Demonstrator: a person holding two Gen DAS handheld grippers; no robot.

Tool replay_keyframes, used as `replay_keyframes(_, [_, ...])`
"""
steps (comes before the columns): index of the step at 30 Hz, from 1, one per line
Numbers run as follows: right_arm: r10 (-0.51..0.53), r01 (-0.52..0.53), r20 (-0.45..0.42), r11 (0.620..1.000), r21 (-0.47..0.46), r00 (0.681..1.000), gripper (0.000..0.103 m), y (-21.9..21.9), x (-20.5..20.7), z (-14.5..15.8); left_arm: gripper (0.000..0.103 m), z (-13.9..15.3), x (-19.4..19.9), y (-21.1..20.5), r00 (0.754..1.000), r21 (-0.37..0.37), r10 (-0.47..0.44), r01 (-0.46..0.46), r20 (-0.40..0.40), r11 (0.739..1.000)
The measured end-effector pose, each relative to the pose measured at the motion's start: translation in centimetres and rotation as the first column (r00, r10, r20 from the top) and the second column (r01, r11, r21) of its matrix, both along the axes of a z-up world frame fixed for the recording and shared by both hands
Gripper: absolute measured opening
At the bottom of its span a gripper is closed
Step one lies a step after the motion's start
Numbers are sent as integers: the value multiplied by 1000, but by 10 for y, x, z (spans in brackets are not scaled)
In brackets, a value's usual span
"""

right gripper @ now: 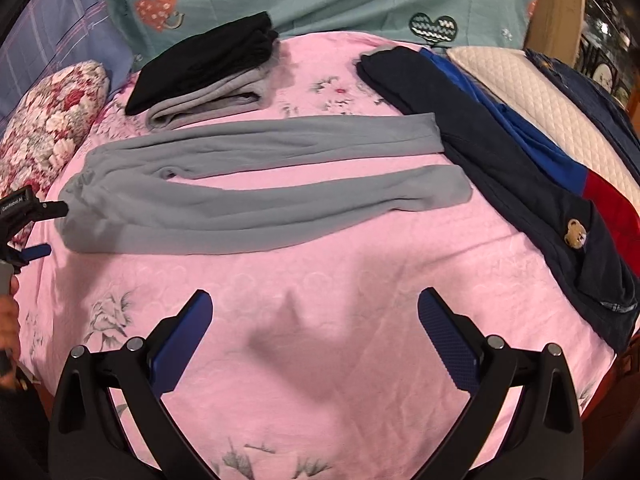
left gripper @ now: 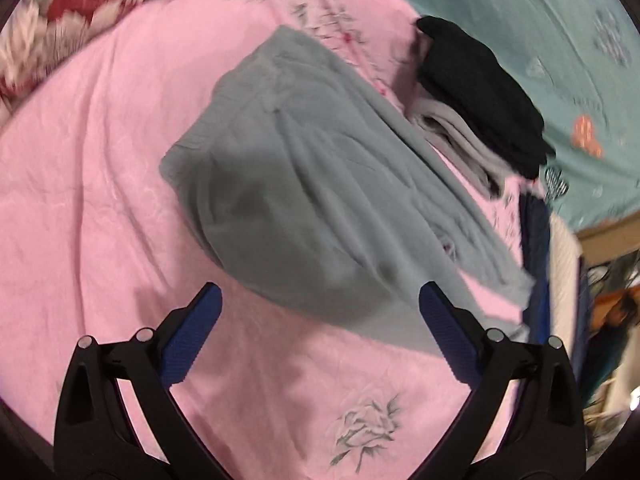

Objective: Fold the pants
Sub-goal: 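Grasp the waistband of the grey sweatpants with the left gripper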

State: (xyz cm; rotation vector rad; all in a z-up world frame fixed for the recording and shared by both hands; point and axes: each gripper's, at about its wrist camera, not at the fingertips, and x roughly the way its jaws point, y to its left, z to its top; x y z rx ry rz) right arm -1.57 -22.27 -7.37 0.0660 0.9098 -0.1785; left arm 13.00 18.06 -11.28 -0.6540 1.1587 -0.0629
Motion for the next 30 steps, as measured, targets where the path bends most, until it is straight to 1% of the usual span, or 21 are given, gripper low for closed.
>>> replay_keyframes(1, [-12, 12, 0, 1000, 7, 1000, 102, -4, -2, -1, 91, -2, 3, 5, 1000, -14, 6, -6, -8, 1000])
replay_keyframes(2, [-20, 20, -1, 1000, 12, 1000, 102, -8, -3, -2, 87, -5, 6, 8, 1000, -16, 4, -4, -12, 1000])
replay_keyframes(3, [-28, 28, -3, 999, 18, 1000, 102, -11, -4, -3, 80, -8, 8, 9, 1000, -21, -6, 5, -20, 1000])
replay_keyframes(4, [-34, 34, -7, 999, 23, 999, 102, -13, -5, -4, 71, -12, 8, 9, 999, -27, -11, 10, -31, 1000])
replay_keyframes(6, [-47, 48, -15, 998, 29, 999, 102, -19, -6, -5, 64, -24, 13, 8, 997, -34, -10, 7, -73, 999])
replay_keyframes(7, [-53, 54, -15, 998, 30, 998, 102, -22, -7, -5, 63, -30, 17, 9, 996, -40, 0, -3, -85, 999])
replay_keyframes(9, [-63, 63, -8, 998, 24, 998, 102, -26, -8, -2, 63, -32, 22, 15, 998, -51, 19, -22, -61, 998])
replay_keyframes(10, [-70, 70, -3, 997, 18, 998, 102, -28, -9, 0, 63, -32, 26, 16, 998, -39, 25, -27, -60, 999])
replay_keyframes(13, [-103, 103, 10, 995, -8, 995, 102, -38, -10, 10, 65, -29, 20, 28, 996, -65, 47, -53, -77, 996])
replay_keyframes(14, [-121, 121, 21, 993, -16, 992, 102, -42, -12, 15, 67, -28, 16, 33, 996, -60, 57, -62, -72, 996])
replay_keyframes(15, [-132, 133, 33, 991, -20, 991, 102, -45, -14, 19, 69, -28, 12, 39, 994, -38, 75, -79, -79, 996])
replay_keyframes(16, [-149, 150, 46, 988, -30, 988, 102, -49, -17, 24, 69, -30, 10, 45, 991, -24, 96, -99, -89, 995])
replay_keyframes(18, [-174, 176, 58, 984, -39, 983, 102, -54, -19, 28, 69, -34, 14, 55, 991, -55, 113, -117, -76, 992])
replay_keyframes(20, [-189, 191, 58, 981, -35, 980, 102, -57, -18, 29, 66, -33, 22, 58, 990, -29, 129, -131, -59, 991])
replay_keyframes(21, [-192, 195, 54, 980, -38, 980, 102, -58, -16, 29, 57, -33, 29, 58, 990, -1, 131, -132, -51, 991])
replay_keyframes(22, [-193, 196, 50, 980, -43, 980, 102, -57, -14, 29, 30, -33, 36, 57, 990, 52, 135, -133, -49, 990])
replay_keyframes(23, [-191, 194, 44, 980, -49, 981, 102, -57, -12, 29, 16, -33, 41, 57, 987, 102, 147, -141, -62, 985])
replay_keyframes(24, [-190, 192, 42, 980, -49, 981, 102, -58, -11, 30, 5, -34, 42, 59, 988, 82, 141, -136, -59, 987])
replay_keyframes(25, [-188, 190, 42, 980, -50, 981, 102, -60, -10, 31, 5, -35, 41, 61, 988, 61, 143, -140, -53, 988])
replay_keyframes(28, [-196, 200, 62, 977, -77, 979, 102, -76, -4, 40, 4, -33, 28, 64, 986, 79, 165, -163, -12, 983])
replay_keyframes(30, [-204, 207, 54, 977, -60, 978, 102, -96, 10, 46, 4, -33, 16, 69, 984, 78, 181, -181, 7, 981])
